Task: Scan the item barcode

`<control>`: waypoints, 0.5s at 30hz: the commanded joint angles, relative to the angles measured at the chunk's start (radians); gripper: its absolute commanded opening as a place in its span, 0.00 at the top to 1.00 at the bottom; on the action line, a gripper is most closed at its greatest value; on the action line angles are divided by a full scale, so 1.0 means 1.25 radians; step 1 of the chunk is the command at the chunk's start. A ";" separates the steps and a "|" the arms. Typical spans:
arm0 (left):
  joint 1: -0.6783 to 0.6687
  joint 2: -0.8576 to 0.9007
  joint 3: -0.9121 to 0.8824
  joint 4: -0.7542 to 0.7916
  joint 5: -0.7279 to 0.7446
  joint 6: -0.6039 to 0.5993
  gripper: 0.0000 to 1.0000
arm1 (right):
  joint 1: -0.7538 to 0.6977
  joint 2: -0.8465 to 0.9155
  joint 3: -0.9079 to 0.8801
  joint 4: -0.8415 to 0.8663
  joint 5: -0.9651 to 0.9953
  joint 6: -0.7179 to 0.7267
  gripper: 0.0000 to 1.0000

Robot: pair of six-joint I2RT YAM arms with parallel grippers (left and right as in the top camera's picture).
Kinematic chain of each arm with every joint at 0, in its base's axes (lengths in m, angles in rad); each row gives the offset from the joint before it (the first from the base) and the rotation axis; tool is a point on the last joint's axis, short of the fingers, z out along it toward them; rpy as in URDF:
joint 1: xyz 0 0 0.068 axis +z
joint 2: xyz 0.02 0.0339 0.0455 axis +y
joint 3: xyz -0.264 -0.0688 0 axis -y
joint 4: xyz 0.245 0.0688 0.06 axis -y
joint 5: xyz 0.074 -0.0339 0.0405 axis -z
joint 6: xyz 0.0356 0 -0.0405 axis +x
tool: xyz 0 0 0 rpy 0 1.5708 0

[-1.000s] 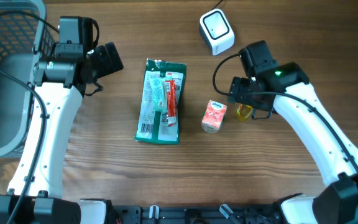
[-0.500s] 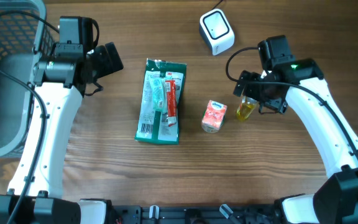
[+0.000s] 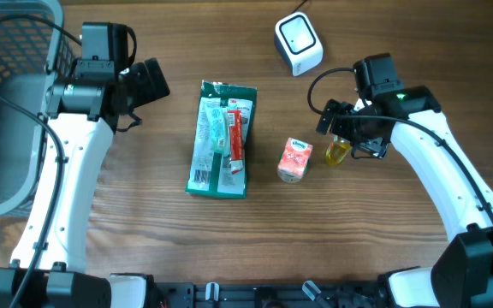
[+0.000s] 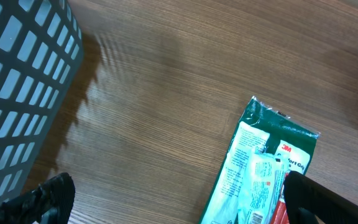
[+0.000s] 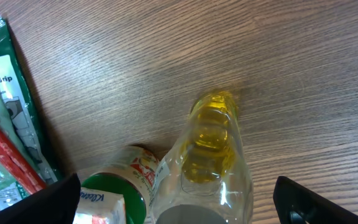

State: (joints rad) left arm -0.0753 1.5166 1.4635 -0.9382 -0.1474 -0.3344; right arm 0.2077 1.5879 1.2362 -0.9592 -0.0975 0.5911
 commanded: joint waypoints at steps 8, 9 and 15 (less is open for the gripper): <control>0.004 0.002 0.007 0.002 0.007 0.010 0.00 | 0.002 0.008 -0.005 -0.005 -0.013 0.009 0.01; 0.004 0.002 0.007 0.002 0.007 0.010 0.00 | 0.002 0.008 -0.005 -0.005 -0.013 0.009 0.00; 0.004 0.002 0.007 0.002 0.007 0.010 0.00 | 0.002 0.008 -0.006 -0.007 -0.013 0.009 0.00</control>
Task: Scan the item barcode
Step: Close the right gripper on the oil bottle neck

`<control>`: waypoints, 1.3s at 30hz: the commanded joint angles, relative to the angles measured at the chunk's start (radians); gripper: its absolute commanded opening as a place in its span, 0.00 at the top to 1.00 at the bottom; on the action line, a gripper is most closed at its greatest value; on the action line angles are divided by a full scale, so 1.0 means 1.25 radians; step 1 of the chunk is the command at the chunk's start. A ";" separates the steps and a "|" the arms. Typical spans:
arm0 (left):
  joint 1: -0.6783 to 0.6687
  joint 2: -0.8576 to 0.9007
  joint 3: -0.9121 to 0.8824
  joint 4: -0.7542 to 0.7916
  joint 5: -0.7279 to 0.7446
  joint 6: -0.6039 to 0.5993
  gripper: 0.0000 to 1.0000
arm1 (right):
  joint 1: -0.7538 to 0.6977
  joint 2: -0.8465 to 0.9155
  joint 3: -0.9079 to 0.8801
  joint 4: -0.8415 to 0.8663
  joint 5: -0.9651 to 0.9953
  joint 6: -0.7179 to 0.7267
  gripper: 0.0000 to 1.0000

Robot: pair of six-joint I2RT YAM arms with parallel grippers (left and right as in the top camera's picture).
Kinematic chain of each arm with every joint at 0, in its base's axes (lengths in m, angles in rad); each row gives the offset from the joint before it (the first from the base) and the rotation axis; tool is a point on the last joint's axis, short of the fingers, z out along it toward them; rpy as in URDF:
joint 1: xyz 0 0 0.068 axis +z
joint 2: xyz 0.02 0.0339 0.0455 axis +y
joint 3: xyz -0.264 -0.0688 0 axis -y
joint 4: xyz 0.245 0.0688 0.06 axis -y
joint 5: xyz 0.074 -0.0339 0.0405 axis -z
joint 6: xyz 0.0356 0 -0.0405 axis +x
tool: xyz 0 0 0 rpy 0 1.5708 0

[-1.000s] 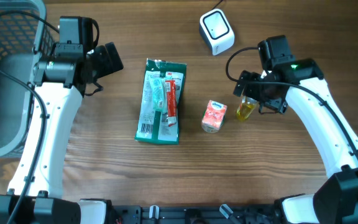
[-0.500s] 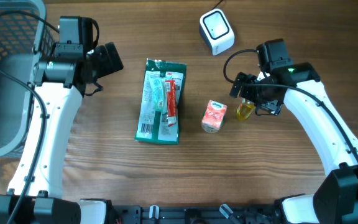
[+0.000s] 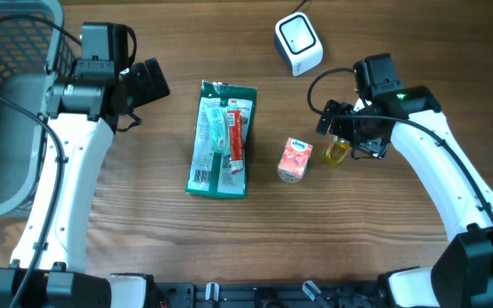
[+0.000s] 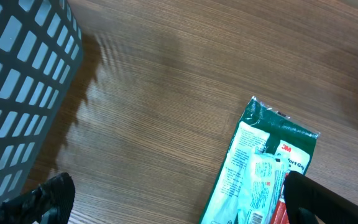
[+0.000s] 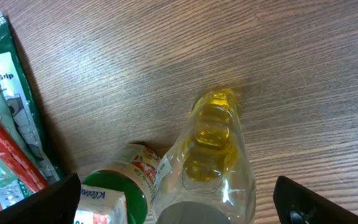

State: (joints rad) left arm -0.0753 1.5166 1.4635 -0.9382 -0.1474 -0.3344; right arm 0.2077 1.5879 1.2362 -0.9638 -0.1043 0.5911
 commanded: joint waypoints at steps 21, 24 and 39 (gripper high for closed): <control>0.004 0.002 0.007 0.002 0.007 0.010 0.00 | 0.002 0.011 -0.049 0.050 0.006 0.033 0.10; 0.004 0.002 0.007 0.002 0.007 0.010 0.00 | 0.002 0.011 -0.051 0.054 0.031 0.033 0.18; 0.004 0.002 0.007 0.002 0.007 0.010 0.00 | 0.002 0.011 -0.051 0.023 0.083 0.009 0.29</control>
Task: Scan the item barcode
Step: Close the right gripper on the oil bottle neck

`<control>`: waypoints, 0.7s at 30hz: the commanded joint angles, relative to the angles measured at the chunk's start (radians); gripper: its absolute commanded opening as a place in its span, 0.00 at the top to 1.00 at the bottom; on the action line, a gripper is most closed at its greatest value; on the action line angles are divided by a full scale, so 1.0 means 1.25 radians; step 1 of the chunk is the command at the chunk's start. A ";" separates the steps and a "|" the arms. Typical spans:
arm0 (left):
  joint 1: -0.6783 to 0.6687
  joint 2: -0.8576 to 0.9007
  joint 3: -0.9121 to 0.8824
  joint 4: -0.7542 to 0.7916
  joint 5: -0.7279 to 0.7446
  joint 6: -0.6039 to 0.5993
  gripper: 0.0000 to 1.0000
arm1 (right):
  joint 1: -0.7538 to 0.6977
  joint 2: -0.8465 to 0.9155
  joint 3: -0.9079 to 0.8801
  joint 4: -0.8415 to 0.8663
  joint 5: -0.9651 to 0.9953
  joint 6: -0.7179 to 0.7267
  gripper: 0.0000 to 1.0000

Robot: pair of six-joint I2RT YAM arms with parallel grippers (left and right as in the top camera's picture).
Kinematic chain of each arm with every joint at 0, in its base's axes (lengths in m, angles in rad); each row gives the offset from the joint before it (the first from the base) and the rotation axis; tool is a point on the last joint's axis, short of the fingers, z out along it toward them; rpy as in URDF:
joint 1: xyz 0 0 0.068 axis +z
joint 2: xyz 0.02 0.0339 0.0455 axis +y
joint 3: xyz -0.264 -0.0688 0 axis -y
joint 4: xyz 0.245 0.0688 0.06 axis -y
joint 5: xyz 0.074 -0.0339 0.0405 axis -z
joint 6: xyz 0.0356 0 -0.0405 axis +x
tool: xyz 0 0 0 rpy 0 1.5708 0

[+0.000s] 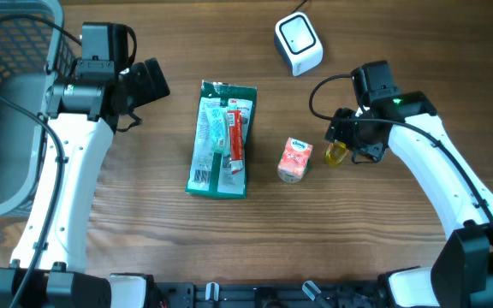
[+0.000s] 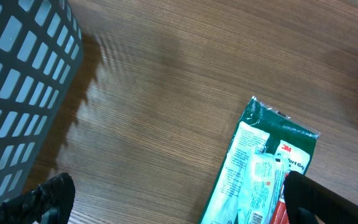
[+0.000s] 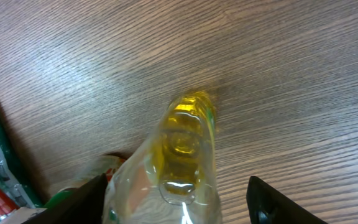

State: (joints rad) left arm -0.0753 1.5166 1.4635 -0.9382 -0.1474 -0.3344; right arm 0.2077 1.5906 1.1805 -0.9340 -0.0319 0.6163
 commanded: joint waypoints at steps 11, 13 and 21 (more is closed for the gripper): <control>0.004 0.002 0.007 0.002 0.007 0.010 0.00 | 0.002 0.009 -0.007 -0.001 0.025 -0.051 0.36; 0.004 0.002 0.007 0.002 0.007 0.010 0.00 | 0.002 0.009 -0.008 -0.001 0.024 -0.051 0.39; 0.004 0.002 0.007 0.002 0.007 0.010 0.00 | 0.002 0.009 -0.009 -0.002 0.023 -0.050 0.37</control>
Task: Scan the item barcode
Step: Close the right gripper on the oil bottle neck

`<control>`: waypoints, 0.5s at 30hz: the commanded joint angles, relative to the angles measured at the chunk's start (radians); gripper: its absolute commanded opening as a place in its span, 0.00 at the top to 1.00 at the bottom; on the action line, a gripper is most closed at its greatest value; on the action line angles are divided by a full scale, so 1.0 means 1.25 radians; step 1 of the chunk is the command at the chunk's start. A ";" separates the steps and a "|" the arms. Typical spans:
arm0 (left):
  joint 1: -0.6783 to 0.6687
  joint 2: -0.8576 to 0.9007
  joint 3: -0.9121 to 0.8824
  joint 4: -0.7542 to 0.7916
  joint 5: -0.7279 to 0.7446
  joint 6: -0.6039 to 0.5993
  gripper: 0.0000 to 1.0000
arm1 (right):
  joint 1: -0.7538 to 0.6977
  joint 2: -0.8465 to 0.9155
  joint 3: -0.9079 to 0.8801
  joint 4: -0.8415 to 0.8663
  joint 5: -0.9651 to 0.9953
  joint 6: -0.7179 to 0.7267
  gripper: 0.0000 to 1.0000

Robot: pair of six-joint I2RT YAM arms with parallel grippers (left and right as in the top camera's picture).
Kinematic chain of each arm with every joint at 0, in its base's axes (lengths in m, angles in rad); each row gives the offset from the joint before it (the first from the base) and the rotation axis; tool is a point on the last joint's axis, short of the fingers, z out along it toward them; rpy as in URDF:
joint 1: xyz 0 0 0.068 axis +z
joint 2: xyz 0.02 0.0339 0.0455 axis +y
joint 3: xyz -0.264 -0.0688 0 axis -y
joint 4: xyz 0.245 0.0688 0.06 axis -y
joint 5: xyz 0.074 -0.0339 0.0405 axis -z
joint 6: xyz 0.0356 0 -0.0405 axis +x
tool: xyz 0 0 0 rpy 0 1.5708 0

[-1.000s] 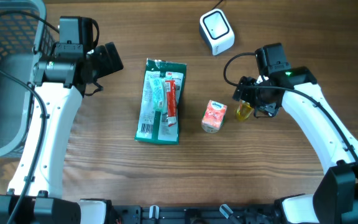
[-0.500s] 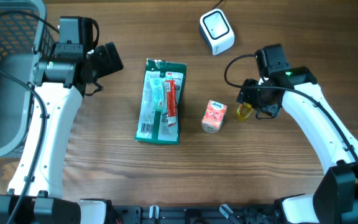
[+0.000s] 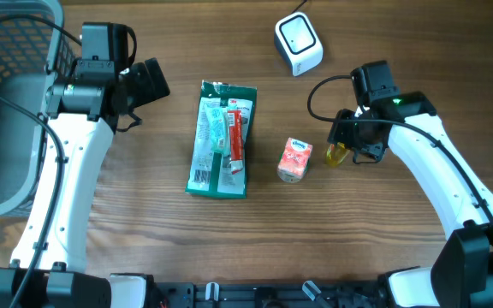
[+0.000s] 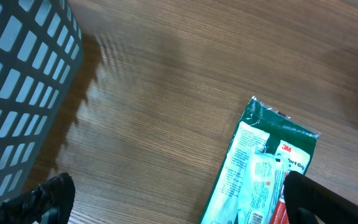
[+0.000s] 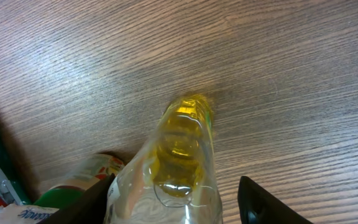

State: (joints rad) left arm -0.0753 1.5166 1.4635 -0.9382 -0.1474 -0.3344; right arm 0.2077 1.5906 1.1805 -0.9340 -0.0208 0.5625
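A small clear bottle of yellow liquid point(image 5: 180, 149) lies on the wooden table point(image 3: 144, 222), right of centre in the overhead view point(image 3: 335, 155). My right gripper point(image 5: 178, 193) is open and straddles it; the left finger point(image 5: 101, 202) is against the bottle, while the right finger point(image 5: 266, 202) stands a little off it. The white scanner point(image 3: 298, 41) sits at the back, beyond the bottle. My left gripper point(image 4: 179, 205) is open over bare table near the basket, holding nothing.
A green blister pack point(image 3: 221, 139) lies mid-table, its corner in the left wrist view point(image 4: 260, 168). An orange tissue packet point(image 3: 295, 160) sits just left of the bottle. A grey mesh basket point(image 3: 7, 103) occupies the far left edge.
My right gripper's fingers have drawn slightly closer together around the bottle. The left arm and the other items have not moved.
At first my right gripper was wide open above the bottle beside the tissue packet. It then sat lower and more centred on the bottle with narrower jaws, and now they are narrower still. My left arm stayed put throughout.
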 commanded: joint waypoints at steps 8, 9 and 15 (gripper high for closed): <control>0.004 0.002 0.007 0.002 0.007 0.010 0.00 | 0.002 0.028 -0.009 0.002 -0.002 -0.010 0.37; 0.004 0.002 0.007 0.002 0.007 0.010 0.00 | 0.002 0.028 -0.008 0.002 -0.002 -0.010 0.37; 0.004 0.002 0.007 0.002 0.007 0.010 0.00 | 0.002 0.029 -0.009 0.001 -0.002 -0.010 0.41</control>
State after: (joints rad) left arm -0.0753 1.5166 1.4635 -0.9382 -0.1474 -0.3344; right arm 0.2077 1.6115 1.1805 -0.9337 -0.0219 0.5587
